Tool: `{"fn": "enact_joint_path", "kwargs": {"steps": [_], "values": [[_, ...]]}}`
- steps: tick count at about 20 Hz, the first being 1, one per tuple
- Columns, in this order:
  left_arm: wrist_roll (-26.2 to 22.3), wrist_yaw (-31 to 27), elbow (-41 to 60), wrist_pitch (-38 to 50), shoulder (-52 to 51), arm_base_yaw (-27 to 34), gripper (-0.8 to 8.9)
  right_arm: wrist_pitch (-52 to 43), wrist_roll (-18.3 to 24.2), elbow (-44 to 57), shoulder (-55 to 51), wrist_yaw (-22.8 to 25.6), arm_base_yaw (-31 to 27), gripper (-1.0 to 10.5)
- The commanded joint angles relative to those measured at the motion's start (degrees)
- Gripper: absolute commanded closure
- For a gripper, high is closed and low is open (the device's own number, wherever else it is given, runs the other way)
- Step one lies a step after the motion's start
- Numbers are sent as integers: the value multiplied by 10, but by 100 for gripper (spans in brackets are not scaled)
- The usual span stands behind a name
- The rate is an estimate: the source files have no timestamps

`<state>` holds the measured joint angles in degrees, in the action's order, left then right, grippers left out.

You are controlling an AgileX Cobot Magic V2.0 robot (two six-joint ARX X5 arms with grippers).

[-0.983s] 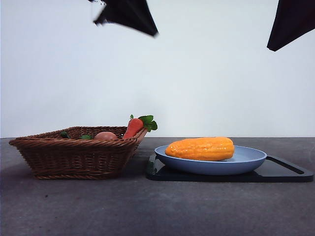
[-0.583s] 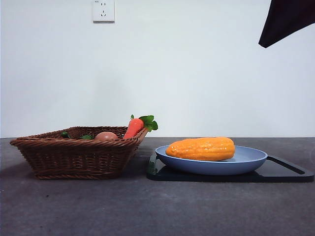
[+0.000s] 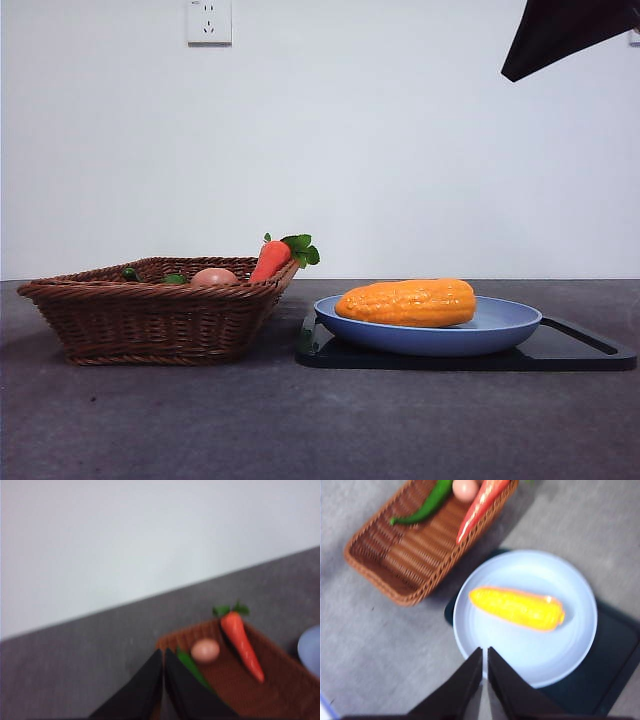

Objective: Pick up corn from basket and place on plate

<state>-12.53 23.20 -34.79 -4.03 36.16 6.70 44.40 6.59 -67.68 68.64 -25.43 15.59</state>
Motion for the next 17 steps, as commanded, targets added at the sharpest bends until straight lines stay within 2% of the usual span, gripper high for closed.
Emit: {"fn": "enact_joint_path", "kwargs": {"steps": [1, 8, 13, 17], "values": [[0, -31, 64, 11, -54, 4, 806, -19, -3, -10, 6, 0, 2, 944], [2, -92, 252, 6, -231, 6, 806, -77, -3, -10, 6, 0, 2, 944], [14, -101, 308, -3, -301, 6, 806, -109, -3, -10, 6, 0, 2, 944], [17, -102, 327, -70, -344, 6, 806, -133, -3, -10, 6, 0, 2, 944]]}}
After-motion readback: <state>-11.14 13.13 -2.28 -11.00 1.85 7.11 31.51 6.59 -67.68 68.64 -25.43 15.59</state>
